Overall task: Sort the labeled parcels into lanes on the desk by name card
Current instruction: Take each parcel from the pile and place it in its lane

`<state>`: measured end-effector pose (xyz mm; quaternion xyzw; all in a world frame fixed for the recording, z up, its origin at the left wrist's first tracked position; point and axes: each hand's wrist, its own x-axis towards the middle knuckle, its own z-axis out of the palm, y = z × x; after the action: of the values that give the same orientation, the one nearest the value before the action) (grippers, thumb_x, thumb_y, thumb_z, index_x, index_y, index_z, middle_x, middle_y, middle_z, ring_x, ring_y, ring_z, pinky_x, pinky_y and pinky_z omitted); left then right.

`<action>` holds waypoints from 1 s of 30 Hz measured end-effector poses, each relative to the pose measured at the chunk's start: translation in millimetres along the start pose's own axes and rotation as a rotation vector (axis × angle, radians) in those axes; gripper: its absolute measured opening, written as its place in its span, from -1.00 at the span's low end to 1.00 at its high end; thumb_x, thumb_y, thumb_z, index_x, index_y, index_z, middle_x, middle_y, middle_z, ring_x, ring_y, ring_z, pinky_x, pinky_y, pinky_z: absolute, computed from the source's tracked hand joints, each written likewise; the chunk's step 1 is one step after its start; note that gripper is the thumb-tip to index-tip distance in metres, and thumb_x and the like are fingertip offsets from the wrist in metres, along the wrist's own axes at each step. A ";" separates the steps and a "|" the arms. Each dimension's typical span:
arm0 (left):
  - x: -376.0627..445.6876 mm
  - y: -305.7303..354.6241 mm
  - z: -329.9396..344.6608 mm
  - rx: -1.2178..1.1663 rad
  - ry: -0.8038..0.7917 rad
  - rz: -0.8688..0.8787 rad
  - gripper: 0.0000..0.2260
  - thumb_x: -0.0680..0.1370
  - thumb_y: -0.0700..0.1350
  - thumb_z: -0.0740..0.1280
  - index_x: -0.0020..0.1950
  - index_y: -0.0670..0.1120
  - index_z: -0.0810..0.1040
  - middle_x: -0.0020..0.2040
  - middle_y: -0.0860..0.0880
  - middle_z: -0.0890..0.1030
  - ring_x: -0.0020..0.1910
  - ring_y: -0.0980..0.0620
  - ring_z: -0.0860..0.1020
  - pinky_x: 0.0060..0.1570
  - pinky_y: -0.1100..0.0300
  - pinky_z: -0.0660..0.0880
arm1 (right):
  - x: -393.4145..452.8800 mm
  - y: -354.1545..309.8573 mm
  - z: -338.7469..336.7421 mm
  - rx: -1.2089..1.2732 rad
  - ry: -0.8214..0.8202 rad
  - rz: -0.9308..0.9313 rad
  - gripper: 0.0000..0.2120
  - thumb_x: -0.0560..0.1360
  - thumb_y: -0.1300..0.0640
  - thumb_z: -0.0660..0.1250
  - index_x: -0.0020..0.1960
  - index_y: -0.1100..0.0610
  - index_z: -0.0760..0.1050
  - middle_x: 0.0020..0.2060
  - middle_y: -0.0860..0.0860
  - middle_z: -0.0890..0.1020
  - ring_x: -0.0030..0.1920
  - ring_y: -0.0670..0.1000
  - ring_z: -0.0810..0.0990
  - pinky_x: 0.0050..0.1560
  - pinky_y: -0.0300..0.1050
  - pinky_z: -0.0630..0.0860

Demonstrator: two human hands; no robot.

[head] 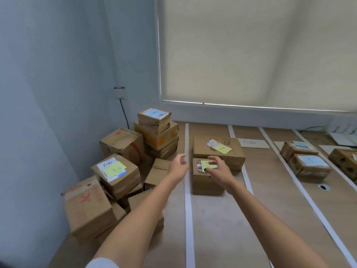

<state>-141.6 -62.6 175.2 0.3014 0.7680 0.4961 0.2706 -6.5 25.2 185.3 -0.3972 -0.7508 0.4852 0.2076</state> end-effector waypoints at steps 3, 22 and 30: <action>-8.3 -8.0 -26.2 0.018 0.005 -0.019 -0.60 0.57 -0.26 0.22 0.40 -0.06 0.33 0.29 -0.10 0.48 0.25 -0.04 0.45 0.12 0.17 0.44 | -7.5 -12.9 22.8 0.020 -0.017 -0.003 -0.54 0.49 0.24 0.32 0.36 0.12 0.34 0.19 0.09 0.48 0.14 0.05 0.50 -0.01 -0.15 0.52; -32.7 -170.0 -82.0 0.351 0.114 -0.309 -0.50 0.54 -0.16 0.31 0.45 -0.07 0.25 0.40 -0.15 0.30 0.35 -0.13 0.33 0.37 0.02 0.29 | -20.2 42.1 182.4 -0.047 -0.389 0.240 -0.51 0.51 0.20 0.30 0.41 0.14 0.28 0.28 0.14 0.45 0.25 0.11 0.45 0.21 -0.04 0.44; -27.6 -193.3 -71.6 0.329 0.240 -0.346 -0.43 0.52 -0.21 0.31 0.48 -0.12 0.15 0.48 -0.13 0.13 0.38 -0.12 0.28 0.38 0.12 0.21 | -28.8 77.8 223.7 -0.087 -0.496 0.265 -0.44 0.50 0.11 0.30 0.44 0.14 0.18 0.30 0.12 0.42 0.14 0.03 0.42 0.07 -0.14 0.40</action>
<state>-211.8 -188.7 25.4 0.1448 0.9050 0.3431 0.2057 -114.4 -107.2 18.8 -0.3697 -0.7405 0.5575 -0.0648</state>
